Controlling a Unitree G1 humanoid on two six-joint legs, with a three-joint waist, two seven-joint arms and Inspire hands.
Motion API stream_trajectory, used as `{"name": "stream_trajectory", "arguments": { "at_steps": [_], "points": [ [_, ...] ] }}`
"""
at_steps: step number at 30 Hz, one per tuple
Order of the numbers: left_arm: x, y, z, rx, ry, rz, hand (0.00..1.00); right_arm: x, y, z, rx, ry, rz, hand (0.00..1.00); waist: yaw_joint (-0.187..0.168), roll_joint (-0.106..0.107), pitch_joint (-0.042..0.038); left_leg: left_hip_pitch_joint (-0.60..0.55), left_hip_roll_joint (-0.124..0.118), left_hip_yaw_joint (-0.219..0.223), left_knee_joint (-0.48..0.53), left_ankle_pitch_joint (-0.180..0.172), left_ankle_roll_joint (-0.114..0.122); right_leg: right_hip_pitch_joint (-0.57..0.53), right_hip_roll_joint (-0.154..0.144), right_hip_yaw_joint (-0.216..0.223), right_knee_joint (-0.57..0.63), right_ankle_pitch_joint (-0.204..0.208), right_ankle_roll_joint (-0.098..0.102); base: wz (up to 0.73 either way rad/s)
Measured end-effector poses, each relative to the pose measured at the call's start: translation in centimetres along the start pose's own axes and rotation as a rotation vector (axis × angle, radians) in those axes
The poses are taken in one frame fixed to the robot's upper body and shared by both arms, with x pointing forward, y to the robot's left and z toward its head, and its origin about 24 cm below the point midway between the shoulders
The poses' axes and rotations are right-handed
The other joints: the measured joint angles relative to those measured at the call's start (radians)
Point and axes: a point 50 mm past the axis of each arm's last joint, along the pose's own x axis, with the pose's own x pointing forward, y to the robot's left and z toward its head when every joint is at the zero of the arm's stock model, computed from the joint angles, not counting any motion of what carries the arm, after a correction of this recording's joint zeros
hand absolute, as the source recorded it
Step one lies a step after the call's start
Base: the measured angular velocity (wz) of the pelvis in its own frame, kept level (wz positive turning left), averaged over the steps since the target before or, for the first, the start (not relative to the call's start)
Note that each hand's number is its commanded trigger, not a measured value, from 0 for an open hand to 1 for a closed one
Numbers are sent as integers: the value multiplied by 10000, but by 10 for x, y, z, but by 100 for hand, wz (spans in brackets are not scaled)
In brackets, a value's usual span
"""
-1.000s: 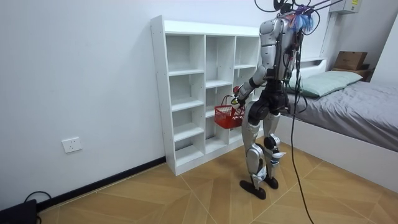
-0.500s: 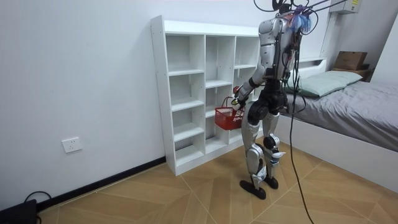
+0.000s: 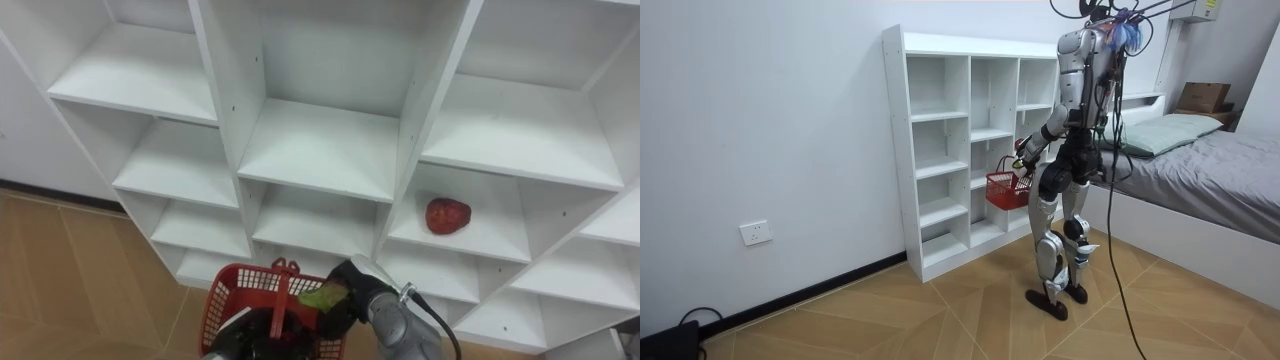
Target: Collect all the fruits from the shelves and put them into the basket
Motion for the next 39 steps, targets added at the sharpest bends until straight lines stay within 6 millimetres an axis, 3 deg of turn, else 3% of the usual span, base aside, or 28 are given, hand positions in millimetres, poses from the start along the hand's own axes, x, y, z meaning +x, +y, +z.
{"name": "stream_trajectory", "arguments": {
  "at_steps": [1,2,3,5,18,22,26,39],
  "points": [
    [0,0,0,82,14,9,100,0,0,0,2,40,14,71,2,-7,-3,1,1,0,-1,0,0,-4,-9,2,1,-1,1,0],
    [0,0,0,188,26,14,100,0,1,0,-11,55,30,58,17,-11,-4,3,1,0,1,0,0,-6,-10,3,4,-1,1,0],
    [0,0,0,203,31,12,100,0,1,1,-49,52,49,35,20,-10,-5,6,1,0,3,0,0,-6,-12,3,7,-1,1,0],
    [0,-1,-1,225,50,-12,100,1,1,4,-200,15,89,3,19,-16,-6,10,0,0,10,0,0,-6,-14,2,7,-1,1,0],
    [1,-9,-3,427,180,-309,100,3,1,9,-374,9,119,0,178,-38,-9,-18,-3,-1,39,-5,6,-6,-21,-9,22,-1,2,0],
    [0,-7,-4,426,302,-267,100,3,2,11,-378,-41,138,0,200,-119,30,-29,-4,-9,39,-5,5,-10,-23,-17,23,-2,3,0],
    [0,-6,-5,391,365,-227,100,3,2,14,-464,-100,135,0,212,-237,9,-36,-4,-12,46,-5,6,-25,-22,-17,24,-2,4,0],
    [0,-6,-6,375,387,-230,100,4,2,17,-522,-176,113,0,212,-226,21,13,-7,-27,41,-10,12,43,-21,-17,12,-3,4,0]
  ]
}}
